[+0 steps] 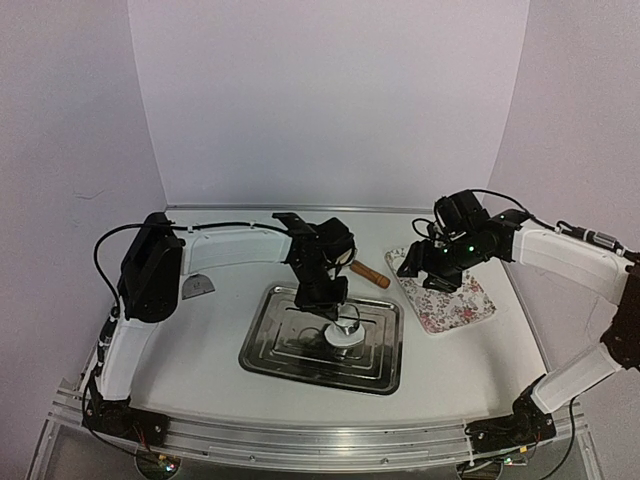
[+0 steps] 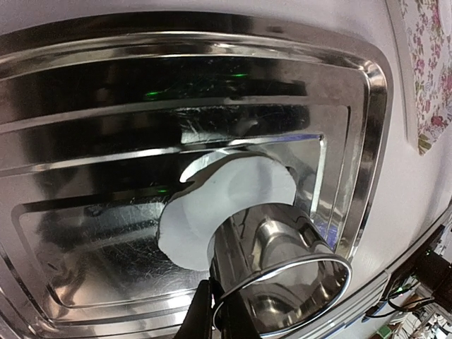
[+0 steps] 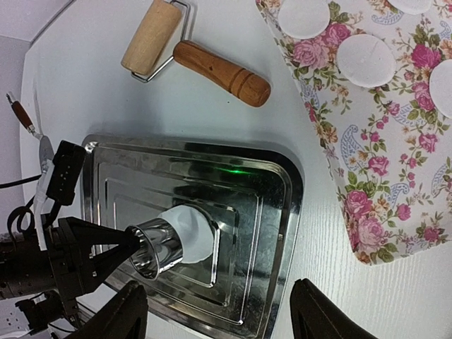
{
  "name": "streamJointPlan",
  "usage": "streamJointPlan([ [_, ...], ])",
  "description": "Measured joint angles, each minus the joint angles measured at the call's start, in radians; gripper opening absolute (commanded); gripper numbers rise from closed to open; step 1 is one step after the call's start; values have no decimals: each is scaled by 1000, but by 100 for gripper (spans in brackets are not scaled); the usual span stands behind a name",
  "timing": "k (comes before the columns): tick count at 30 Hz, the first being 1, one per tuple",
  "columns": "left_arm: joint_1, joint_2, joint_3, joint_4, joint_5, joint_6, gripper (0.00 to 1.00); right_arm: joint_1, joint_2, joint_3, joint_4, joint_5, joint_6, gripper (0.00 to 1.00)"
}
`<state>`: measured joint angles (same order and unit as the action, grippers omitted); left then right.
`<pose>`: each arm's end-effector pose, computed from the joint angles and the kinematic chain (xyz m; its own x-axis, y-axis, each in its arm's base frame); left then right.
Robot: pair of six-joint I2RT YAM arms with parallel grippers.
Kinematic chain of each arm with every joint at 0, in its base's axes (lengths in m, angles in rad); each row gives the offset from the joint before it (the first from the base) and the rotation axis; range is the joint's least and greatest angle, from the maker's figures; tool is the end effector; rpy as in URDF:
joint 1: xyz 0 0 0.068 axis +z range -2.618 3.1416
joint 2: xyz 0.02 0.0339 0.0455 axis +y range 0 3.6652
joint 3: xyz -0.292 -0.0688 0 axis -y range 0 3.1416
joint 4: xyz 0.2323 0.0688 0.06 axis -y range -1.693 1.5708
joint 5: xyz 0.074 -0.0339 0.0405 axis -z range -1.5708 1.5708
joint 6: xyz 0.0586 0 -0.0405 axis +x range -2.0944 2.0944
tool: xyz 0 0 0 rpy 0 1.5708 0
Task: Roll out the dumpling wrappers from the dough
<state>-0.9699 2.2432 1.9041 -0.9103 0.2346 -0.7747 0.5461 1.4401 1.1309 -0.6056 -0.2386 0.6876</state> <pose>0.2614 -0.4055 0.1970 -0.9736 0.2170 -0.0715 0.2277 0.8971 -0.3786 0.2503 0.1683 0.2857 -0.9218 0.1614 -0.3525 -0.0554 0.8450 0.5319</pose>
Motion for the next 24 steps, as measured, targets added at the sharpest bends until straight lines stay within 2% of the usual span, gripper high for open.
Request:
streamJointPlan([
  [11,0,47,71,-51,0,26,0,5,-3,0,-19,13,17,70],
  [24,0,53,72,-69,23,25,4,5,30,0,-26,8,15,70],
])
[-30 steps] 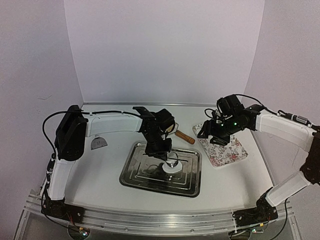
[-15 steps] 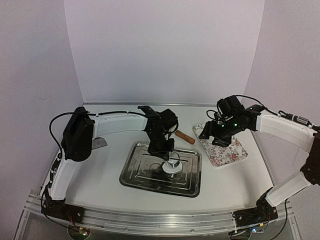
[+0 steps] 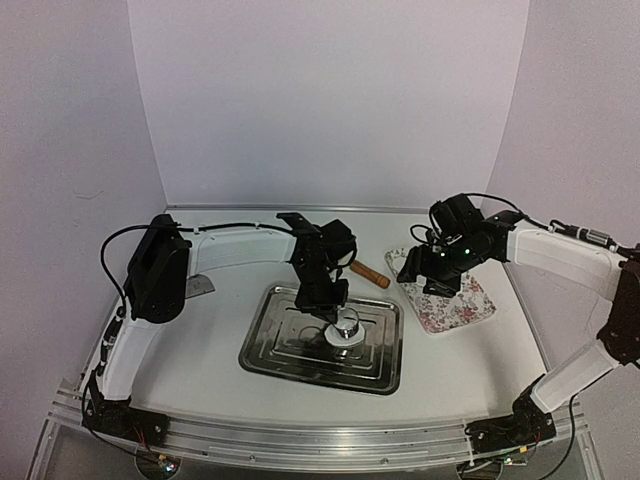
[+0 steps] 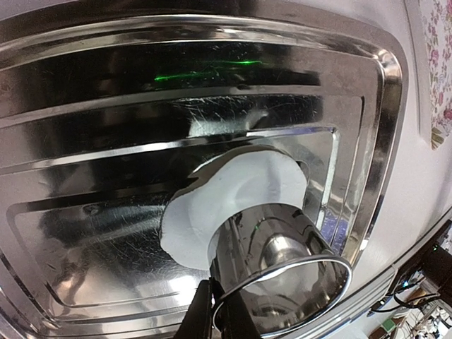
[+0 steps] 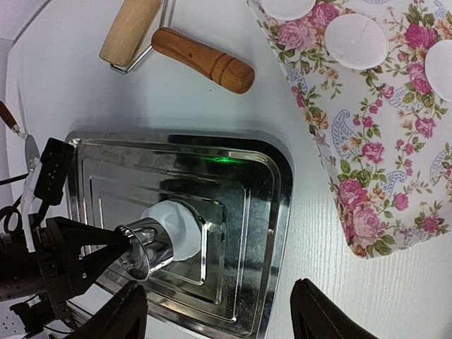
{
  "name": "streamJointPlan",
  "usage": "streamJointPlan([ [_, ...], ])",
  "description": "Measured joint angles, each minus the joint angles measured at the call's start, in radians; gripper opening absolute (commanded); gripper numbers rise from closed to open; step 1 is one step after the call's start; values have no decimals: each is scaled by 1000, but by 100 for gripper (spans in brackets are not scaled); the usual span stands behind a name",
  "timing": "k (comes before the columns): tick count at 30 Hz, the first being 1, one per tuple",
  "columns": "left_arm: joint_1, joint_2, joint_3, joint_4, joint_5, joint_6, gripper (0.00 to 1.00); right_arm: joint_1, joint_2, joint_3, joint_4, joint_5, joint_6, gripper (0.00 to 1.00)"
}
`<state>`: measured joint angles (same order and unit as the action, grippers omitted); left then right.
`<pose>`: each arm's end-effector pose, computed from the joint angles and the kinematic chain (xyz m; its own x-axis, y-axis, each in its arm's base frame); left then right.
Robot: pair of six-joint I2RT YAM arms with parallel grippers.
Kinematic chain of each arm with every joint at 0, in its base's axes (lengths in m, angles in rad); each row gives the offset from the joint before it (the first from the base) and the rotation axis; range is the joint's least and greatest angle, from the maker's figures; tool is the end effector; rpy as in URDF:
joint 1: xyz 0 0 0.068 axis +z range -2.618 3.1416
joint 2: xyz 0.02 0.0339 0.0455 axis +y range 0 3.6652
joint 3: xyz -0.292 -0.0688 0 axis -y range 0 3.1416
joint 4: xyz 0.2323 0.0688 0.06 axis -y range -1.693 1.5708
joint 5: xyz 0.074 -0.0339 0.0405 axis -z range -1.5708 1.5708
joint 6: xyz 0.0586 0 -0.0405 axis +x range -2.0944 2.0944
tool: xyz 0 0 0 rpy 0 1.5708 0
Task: Roll out the dumpling wrappers from the dough
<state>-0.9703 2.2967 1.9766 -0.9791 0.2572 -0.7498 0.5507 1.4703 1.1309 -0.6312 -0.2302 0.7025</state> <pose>0.2636 -0.4113 0.1899 -0.9684 0.2476 -0.0293 0.2412 0.9004 -0.3622 0.2518 0.1703 0.2751 -0.9369 0.1629 -0.3094 -0.0183 0.8608 0.5086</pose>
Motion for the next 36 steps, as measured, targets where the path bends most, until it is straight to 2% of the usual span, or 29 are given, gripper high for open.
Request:
streamJointPlan([
  [6,-2,7,0,0,7,1,9,0,3,0,-2,0,-4,70],
  [11,-2,32,0,-1,12,0,21,0,3,0,-3,0,-7,71],
  [14,-2,39,0,-1,13,3,32,0,3,0,-3,-1,-8,71],
  [19,-2,29,-23,26,9,4,44,9,9,1,-6,-10,-26,67],
  [24,-2,-62,-154,95,0,1,45,67,100,24,-7,-44,-52,61],
  [29,-2,-153,-222,150,2,-1,39,119,222,68,-15,-86,-74,52],
  [36,-1,-176,-278,229,15,-1,31,156,325,144,-15,-135,-96,42],
])
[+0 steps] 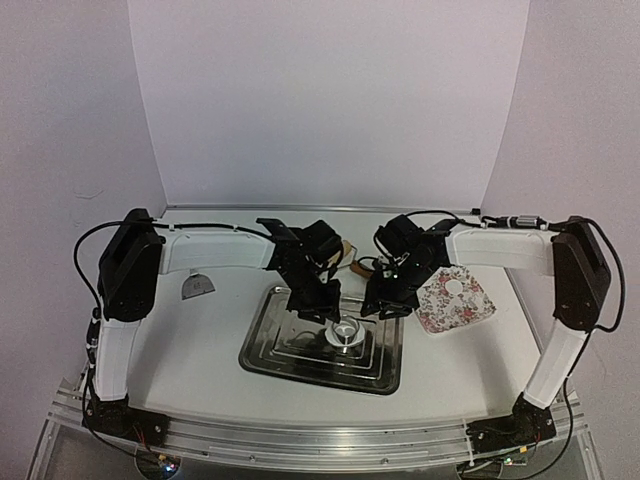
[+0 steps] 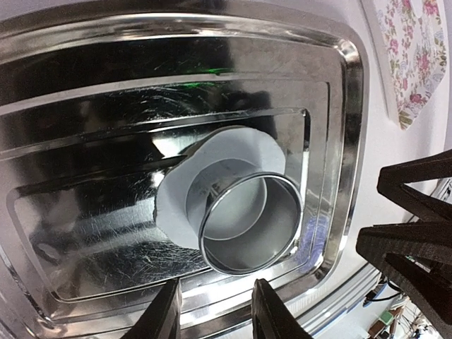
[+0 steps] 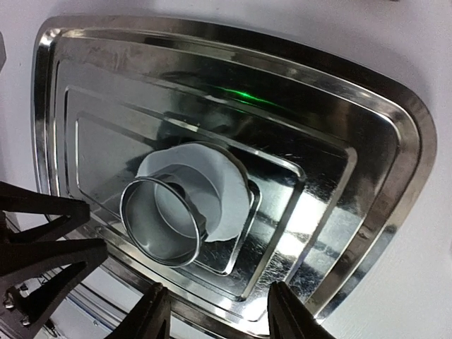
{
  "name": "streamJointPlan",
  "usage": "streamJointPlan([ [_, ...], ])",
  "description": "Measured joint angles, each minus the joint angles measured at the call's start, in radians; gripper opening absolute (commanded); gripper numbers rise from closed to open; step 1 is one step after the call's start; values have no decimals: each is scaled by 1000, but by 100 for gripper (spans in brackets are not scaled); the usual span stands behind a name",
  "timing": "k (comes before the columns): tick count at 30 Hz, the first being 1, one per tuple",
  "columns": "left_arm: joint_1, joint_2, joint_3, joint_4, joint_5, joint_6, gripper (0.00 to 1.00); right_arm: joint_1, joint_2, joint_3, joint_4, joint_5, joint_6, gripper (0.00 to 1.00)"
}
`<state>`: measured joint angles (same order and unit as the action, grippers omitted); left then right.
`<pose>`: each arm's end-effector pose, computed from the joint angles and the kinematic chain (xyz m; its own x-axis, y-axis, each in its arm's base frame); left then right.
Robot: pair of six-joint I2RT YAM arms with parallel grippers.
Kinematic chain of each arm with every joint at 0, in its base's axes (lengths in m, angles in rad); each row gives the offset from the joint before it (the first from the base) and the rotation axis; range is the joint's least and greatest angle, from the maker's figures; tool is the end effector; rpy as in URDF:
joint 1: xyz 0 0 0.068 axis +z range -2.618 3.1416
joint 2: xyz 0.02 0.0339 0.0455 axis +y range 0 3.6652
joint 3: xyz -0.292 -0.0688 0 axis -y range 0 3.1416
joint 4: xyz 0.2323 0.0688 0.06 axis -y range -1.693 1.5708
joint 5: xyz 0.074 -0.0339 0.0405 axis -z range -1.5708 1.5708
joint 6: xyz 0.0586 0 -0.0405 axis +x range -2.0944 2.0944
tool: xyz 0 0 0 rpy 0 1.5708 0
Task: Roll out the dumpling wrappers from the dough
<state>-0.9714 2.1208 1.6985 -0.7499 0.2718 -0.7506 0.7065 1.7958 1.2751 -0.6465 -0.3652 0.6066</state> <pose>0.2464 -0.3885 0.2017 -0.9628 0.2445 -0.1151 0.2700 0.8535 -0.4457 0.2656 0.2542 0.2162 -0.9812 -0.1374 -0.1354 -0.1871 0.8493 0.4937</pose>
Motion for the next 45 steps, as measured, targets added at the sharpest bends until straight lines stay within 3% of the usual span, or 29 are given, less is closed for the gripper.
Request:
streamJointPlan([
  [13,0,0,-25,54,23,2,24,34,99,57,1,-26,-7,28],
  [33,2,14,-39,79,25,20,17,34,156,91,1,-21,-24,16],
  [45,4,43,-47,105,42,26,6,34,201,94,6,-31,-31,8],
])
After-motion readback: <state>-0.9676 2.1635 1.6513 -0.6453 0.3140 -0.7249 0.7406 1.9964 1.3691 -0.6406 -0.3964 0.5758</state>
